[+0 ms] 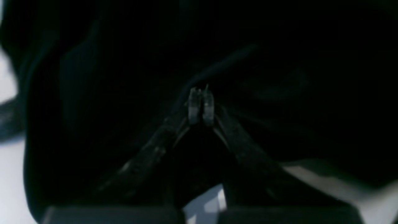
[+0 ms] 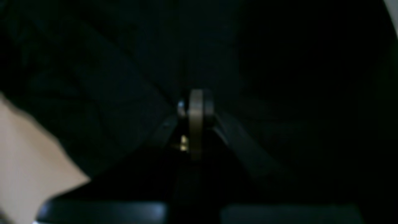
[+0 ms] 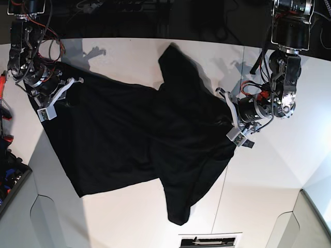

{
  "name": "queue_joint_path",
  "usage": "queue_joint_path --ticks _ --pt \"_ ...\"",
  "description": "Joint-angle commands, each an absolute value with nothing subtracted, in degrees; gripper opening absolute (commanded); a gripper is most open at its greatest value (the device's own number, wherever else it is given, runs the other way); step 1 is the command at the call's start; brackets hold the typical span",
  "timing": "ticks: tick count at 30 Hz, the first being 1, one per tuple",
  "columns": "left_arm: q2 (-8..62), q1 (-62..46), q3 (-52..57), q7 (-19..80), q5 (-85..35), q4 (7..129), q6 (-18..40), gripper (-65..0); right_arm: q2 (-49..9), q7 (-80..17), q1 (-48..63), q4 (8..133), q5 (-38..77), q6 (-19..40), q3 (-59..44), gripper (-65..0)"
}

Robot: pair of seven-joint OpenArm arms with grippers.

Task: Layout the t-shirt on the table in an organized manner, then fold the t-shirt properly
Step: 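Drag the grasped fabric with the left gripper away from the right gripper, then regrasp the shirt with the left gripper and smooth it flat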

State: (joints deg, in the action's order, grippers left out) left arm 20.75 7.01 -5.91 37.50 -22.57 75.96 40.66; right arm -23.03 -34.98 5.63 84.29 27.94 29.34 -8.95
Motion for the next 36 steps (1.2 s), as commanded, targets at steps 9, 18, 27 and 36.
queue_joint_path --ticks 9,18,27,36 --pt "19.8 18.9 -5.7 34.5 -21.6 65.0 39.3 -65.0 -18.8 -36.6 15.1 95.3 28.8 31.3 -9.2 -65.0" --pt "25.0 19.2 -5.7 44.6 -46.3 71.5 40.0 -47.0 -18.2 -35.4 6.1 95.9 28.3 31.2 -15.6 -65.0" --pt "26.6 8.7 -5.7 46.8 -50.3 83.4 40.0 -47.1 -18.3 -32.7 -7.4 86.4 24.4 31.3 -18.2 -65.0" --pt "26.5 0.1 -5.7 46.3 -42.8 83.3 40.0 -47.1 -18.3 -30.3 -19.0 65.3 21.5 31.3 -18.0 -65.0"
